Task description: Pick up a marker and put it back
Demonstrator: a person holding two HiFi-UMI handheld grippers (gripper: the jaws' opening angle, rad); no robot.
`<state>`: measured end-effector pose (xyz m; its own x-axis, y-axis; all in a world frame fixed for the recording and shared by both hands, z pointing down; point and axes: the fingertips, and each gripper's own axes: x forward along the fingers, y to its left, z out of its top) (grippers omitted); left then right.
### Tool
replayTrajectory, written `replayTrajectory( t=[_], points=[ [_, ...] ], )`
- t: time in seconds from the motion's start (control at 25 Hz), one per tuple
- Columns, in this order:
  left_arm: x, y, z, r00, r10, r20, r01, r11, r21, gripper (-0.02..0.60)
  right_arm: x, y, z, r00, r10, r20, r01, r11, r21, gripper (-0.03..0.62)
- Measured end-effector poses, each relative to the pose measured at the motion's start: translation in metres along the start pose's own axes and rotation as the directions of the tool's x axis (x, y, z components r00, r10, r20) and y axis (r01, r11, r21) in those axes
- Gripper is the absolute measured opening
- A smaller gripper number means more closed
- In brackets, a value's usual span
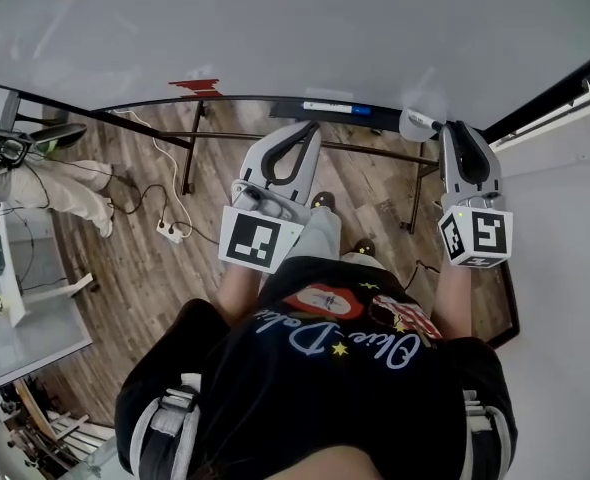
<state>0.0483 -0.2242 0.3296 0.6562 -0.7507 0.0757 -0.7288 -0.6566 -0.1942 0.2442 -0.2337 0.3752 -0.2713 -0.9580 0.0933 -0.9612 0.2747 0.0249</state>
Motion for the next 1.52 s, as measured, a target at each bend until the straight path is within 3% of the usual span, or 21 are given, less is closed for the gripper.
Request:
replayTrajectory(
  t=[0.12,0.36,0.76,1.52],
  points=[
    [-0.002,0.0,0.0,1.0,0.004,0.003,-0.004,1.0,-0.006,0.003,-0.004,0.003,0.008,1.0,0.009,0.024,-0.009,1.0,-0.003,0.023],
    [-0.004,-0.001,-0.001,1.0,0.008,0.008,-0.008,1.0,-0.006,0.003,-0.007,0.011,0.011,0.999,0.037,0.027,-0.037,0.999,0.004,0.0],
    [-0.006,-0.001,-0.001,1.0,0.009,-0.002,-0.009,1.0,-0.002,0.003,-0.01,0.02,0.02,0.996,0.076,0.039,-0.076,0.997,-0.021,0.0],
    [-0.008,-0.005,-0.002,1.0,0.001,0.002,-0.001,1.0,-0.007,0.004,-0.016,0.022,0.023,0.997,0.078,0.027,-0.078,0.997,-0.002,0.0]
  ],
)
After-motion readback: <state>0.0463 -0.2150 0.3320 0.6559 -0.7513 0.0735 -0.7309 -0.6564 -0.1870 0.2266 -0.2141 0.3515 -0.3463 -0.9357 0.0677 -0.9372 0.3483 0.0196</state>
